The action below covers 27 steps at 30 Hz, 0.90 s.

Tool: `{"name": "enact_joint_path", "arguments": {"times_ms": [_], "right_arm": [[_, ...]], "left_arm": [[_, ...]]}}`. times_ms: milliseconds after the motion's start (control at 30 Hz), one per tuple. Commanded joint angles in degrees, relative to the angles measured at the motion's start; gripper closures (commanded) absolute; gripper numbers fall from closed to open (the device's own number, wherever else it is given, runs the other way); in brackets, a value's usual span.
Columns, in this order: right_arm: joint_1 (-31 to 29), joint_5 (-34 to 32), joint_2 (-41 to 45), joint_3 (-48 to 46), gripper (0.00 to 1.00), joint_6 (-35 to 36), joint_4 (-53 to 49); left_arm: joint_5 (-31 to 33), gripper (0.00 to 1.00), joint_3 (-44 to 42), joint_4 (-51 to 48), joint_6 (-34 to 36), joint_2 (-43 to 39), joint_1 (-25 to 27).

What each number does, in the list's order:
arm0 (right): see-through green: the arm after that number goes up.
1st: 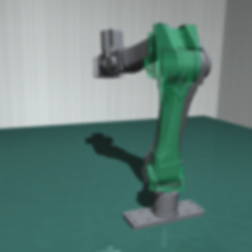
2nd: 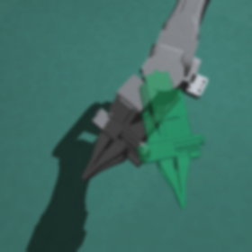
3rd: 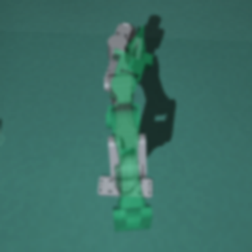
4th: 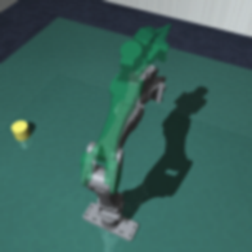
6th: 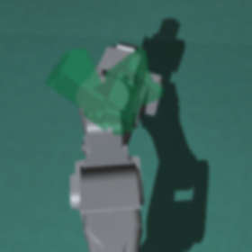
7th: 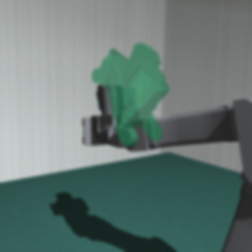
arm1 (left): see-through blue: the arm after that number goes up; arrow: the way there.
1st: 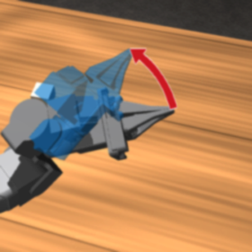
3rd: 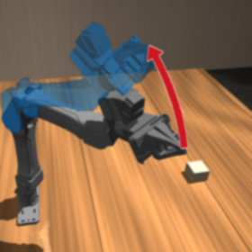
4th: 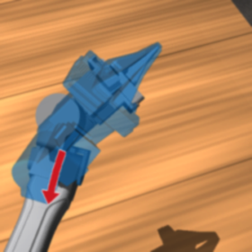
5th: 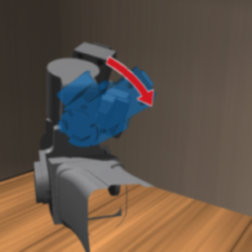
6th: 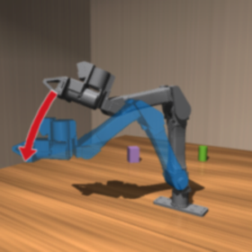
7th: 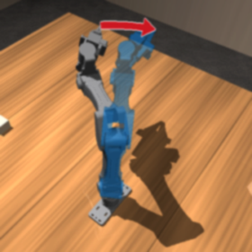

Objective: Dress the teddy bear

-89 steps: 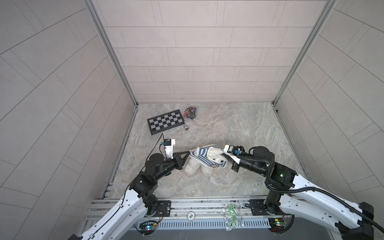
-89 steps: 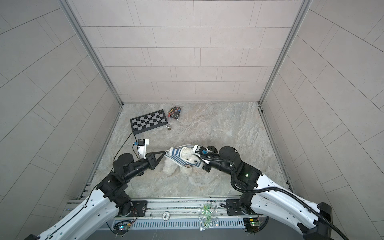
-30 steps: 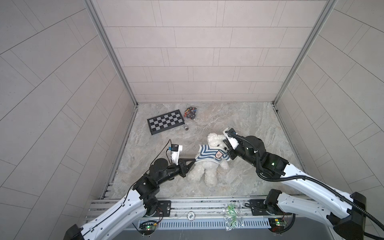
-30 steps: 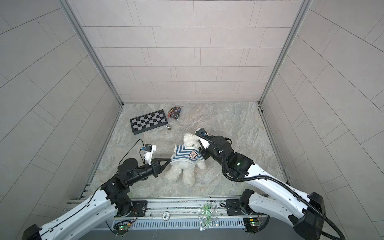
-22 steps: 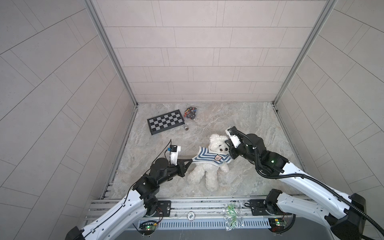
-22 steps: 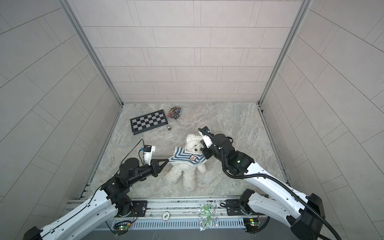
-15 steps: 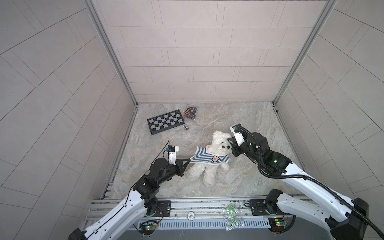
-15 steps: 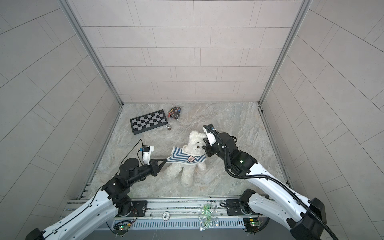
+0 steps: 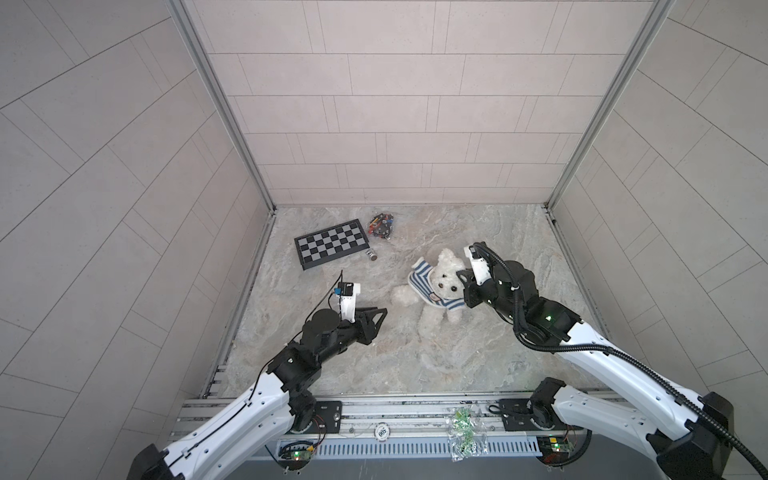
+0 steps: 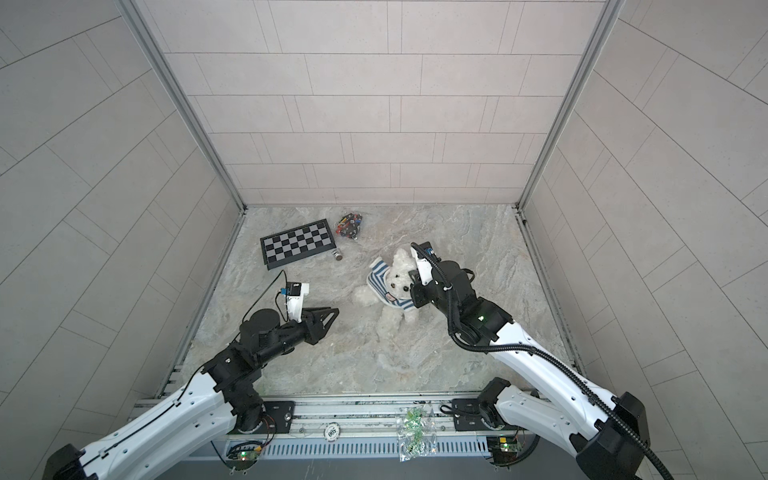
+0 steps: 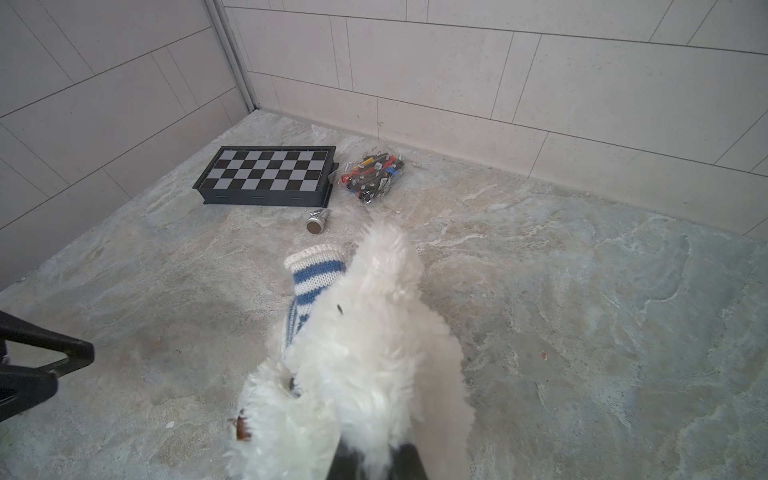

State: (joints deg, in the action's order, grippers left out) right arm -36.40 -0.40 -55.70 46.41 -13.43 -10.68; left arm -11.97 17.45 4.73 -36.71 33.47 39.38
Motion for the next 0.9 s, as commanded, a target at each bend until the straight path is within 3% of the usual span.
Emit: {"name": "enact_joint_path", "arguments": {"times_ms": [0,100,233,400,633,867], "right_arm": [[0.1,-1.3,-1.7,2.4,1.0,-3.1,1.9],[0.1,-2.1,-3.5,3.3,1.0,-4.1,1.6],[0.5,-2.1,-4.8,3.4,1.0,-5.6,1.7],[2.7,0.1,-5.4,2.3,1.0,-7.1,2.3],[5.2,4.0,-5.0,1.5,1.0,-7.8,3.2],[6.9,5.8,-5.2,1.1,1.0,-8.5,3.3]], "left_arm": [[1.2,0.55,0.7,-0.4,-1.2,-1.4,1.8],[2.5,0.51,-0.9,8.1,-4.1,3.8,5.7],[4.7,0.5,0.0,21.6,-6.5,17.2,10.7],[9.8,0.52,1.5,34.0,-13.4,33.0,10.9],[5.8,0.53,9.1,48.8,-20.1,51.3,11.1],[4.7,0.59,13.0,56.0,-25.5,61.9,11.4]]}}
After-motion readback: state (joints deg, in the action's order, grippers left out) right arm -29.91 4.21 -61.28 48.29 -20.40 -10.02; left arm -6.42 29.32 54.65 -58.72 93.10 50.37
